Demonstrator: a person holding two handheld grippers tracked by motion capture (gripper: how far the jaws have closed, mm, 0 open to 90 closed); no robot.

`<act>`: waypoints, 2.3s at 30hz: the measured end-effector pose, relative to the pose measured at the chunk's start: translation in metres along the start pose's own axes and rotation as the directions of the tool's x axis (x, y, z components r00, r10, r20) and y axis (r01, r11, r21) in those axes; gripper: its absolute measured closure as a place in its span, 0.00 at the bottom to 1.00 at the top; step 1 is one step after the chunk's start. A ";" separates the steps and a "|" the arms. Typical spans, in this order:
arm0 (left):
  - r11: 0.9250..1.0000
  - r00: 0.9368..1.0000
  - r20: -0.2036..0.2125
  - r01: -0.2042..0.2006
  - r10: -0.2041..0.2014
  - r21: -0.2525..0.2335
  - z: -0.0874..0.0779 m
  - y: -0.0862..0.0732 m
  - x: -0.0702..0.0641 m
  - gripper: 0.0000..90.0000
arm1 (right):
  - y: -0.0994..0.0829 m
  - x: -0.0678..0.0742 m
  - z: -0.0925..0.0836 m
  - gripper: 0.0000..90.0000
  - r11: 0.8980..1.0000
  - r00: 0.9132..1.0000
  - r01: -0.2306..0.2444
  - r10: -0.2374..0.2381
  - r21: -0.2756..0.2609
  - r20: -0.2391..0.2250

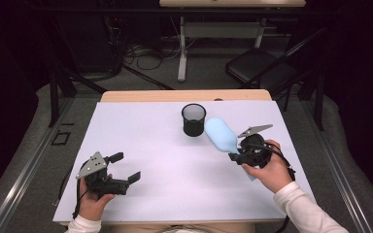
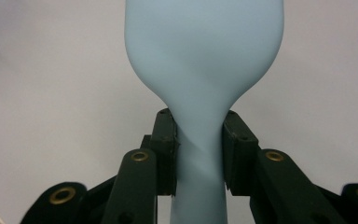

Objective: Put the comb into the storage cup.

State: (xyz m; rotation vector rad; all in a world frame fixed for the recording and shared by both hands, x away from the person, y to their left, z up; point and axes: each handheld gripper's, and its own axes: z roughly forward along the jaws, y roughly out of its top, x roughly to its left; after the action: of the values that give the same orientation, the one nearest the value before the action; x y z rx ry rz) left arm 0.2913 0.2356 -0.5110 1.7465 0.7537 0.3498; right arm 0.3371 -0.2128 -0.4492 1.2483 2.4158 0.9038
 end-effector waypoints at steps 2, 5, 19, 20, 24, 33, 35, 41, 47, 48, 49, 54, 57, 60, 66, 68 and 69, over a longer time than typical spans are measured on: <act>1.000 1.000 0.000 -0.001 0.001 0.001 0.000 0.000 0.000 0.01 | 0.002 0.001 0.000 0.77 1.000 1.000 0.001 -0.001 -0.006 0.000; 1.000 1.000 0.000 0.000 0.000 0.003 0.000 0.000 0.001 0.01 | 0.006 0.001 0.000 0.77 1.000 1.000 0.007 -0.007 -0.017 0.000; 1.000 1.000 -0.004 0.001 -0.001 0.007 0.001 0.000 0.002 0.01 | 0.026 0.006 0.002 0.77 0.996 1.000 0.023 -0.024 -0.086 -0.014; 1.000 1.000 -0.005 0.000 0.000 0.007 0.001 0.000 0.002 0.01 | 0.028 0.006 0.002 0.77 0.996 0.999 0.028 -0.030 -0.088 -0.016; 1.000 1.000 -0.009 -0.001 0.001 0.011 0.001 0.000 0.002 0.01 | 0.033 0.009 0.003 0.77 0.994 0.999 0.040 -0.042 -0.100 -0.017; 1.000 1.000 -0.007 -0.005 0.005 0.016 0.004 0.000 0.002 0.01 | 0.041 0.013 0.007 0.77 0.991 0.998 0.051 -0.055 -0.121 -0.022; 1.000 1.000 -0.013 -0.004 0.004 0.019 0.004 -0.001 0.002 0.01 | 0.043 0.013 0.007 0.77 0.990 0.998 0.052 -0.055 -0.129 -0.024; 1.000 1.000 -0.013 -0.002 0.002 0.019 0.005 -0.001 0.002 0.01 | 0.047 0.014 0.008 0.77 0.987 0.998 0.057 -0.062 -0.148 -0.028; 1.000 1.000 -0.012 -0.003 0.003 0.020 0.005 -0.001 0.002 0.01 | 0.050 0.017 0.009 0.77 0.984 0.997 0.063 -0.069 -0.168 -0.031; 1.000 1.000 -0.016 -0.004 0.005 0.023 0.005 -0.001 0.002 0.01 | 0.050 0.018 0.010 0.77 0.983 0.997 0.068 -0.074 -0.171 -0.030; 1.000 1.000 -0.012 -0.003 0.004 0.023 0.005 -0.001 0.002 0.01 | 0.051 0.018 0.011 0.77 0.982 0.997 0.072 -0.078 -0.176 -0.028; 1.000 1.000 -0.007 -0.001 0.001 0.027 0.007 -0.001 0.002 0.01 | 0.053 0.020 0.013 0.77 0.978 0.996 0.073 -0.083 -0.195 -0.043; 1.000 1.000 -0.008 -0.002 0.003 0.028 0.007 -0.001 0.002 0.01 | 0.055 0.022 0.015 0.77 0.976 0.995 0.078 -0.088 -0.203 -0.043; 1.000 1.000 -0.008 0.000 0.001 0.027 0.006 -0.001 0.002 0.01 | 0.056 0.023 0.017 0.77 0.974 0.995 0.082 -0.093 -0.209 -0.045; 1.000 1.000 -0.011 -0.001 0.002 0.028 0.006 -0.001 0.003 0.01 | 0.058 0.029 0.017 0.77 0.965 0.993 0.093 -0.109 -0.244 -0.052; 1.000 1.000 -0.007 0.001 -0.001 0.028 0.005 -0.001 0.003 0.01 | 0.059 0.031 0.017 0.77 0.962 0.992 0.094 -0.112 -0.256 -0.054; 1.000 1.000 -0.007 0.001 -0.001 0.028 0.005 -0.001 0.003 0.01 | 0.060 0.031 0.017 0.77 0.960 0.992 0.096 -0.113 -0.262 -0.054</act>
State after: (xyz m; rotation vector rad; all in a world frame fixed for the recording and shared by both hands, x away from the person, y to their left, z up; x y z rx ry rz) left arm 0.2965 0.2337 -0.5139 1.7716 0.7673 0.3460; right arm 0.3652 -0.1545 -0.4230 1.0008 2.2966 1.2020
